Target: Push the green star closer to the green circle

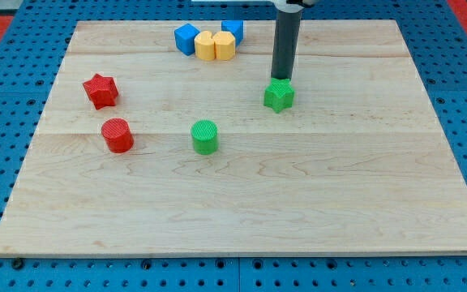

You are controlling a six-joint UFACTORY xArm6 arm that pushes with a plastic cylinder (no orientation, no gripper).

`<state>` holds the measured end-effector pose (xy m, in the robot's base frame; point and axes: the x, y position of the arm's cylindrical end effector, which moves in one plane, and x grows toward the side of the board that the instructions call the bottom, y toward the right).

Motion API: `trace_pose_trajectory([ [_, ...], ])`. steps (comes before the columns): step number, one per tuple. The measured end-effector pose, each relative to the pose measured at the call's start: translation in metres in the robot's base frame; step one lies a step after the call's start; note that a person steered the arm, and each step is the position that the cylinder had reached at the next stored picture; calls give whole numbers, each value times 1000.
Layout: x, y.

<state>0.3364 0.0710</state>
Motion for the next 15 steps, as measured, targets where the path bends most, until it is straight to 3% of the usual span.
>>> trace_pose_trajectory([
  [11,-14,7],
  [13,20,9],
  [15,66,-40],
])
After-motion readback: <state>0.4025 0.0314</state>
